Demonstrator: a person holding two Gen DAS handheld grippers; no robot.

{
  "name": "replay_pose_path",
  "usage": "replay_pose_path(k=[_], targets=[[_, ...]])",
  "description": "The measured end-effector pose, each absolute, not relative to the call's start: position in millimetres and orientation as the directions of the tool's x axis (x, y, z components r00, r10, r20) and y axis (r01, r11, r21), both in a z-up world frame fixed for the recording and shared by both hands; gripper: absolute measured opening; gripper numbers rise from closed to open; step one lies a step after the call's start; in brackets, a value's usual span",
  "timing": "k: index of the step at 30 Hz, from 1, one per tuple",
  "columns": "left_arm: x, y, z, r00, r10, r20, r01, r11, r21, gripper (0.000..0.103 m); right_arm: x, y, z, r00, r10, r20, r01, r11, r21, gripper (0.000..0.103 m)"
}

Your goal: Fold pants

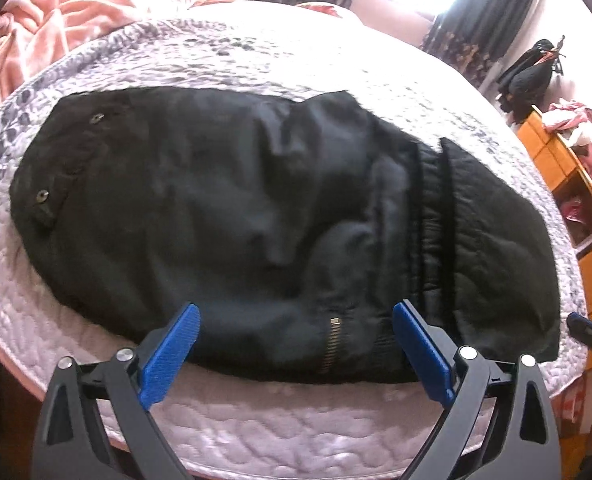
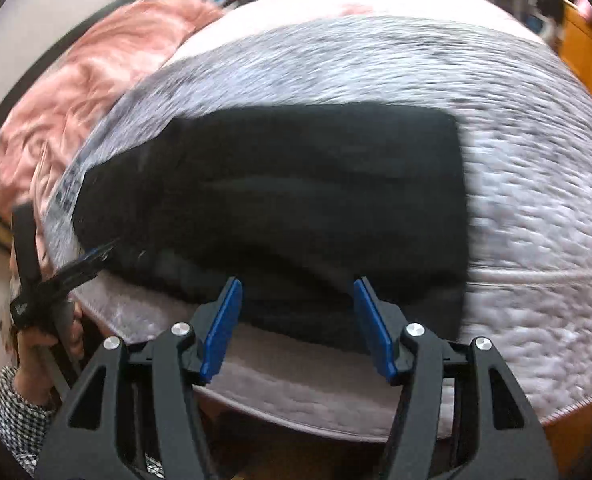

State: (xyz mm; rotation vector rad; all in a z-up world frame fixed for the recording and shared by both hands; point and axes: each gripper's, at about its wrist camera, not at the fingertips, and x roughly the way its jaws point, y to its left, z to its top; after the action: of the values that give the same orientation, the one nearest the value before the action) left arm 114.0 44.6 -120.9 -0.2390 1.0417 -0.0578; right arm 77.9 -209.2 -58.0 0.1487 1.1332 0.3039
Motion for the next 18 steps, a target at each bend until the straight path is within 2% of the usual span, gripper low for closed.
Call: replay_pose_path(k=[4, 10, 14, 18], targets=[[114, 51, -130, 0.483, -0.147, -0.863, -0.077, 0.975, -0.209, 0.097, 93, -158, -79, 0.329, 0.326, -0.886, -0.2, 0.941, 0.273, 0.057], [119, 47, -152, 0.441, -0.134, -0.888, -0.049, 0.984, -0.173, 0.098, 100, -124, -106, 0.304, 0.149, -0.941, -0.23, 0.97, 0.08, 0.058], [114, 59, -140, 0.454, -0.2, -0.868, -0.07, 0.963, -0.259, 0.097, 96, -127, -90, 0.303, 0.241, -0.922, -0.224, 0.958, 0.177, 0.058], [110, 70, -135, 0.473, -0.21, -0.856, -0.089, 0.955, -0.284, 0.097, 97, -120, -80, 0.321, 0.294, -0.9, -0.241, 0.945, 0.222, 0.059]])
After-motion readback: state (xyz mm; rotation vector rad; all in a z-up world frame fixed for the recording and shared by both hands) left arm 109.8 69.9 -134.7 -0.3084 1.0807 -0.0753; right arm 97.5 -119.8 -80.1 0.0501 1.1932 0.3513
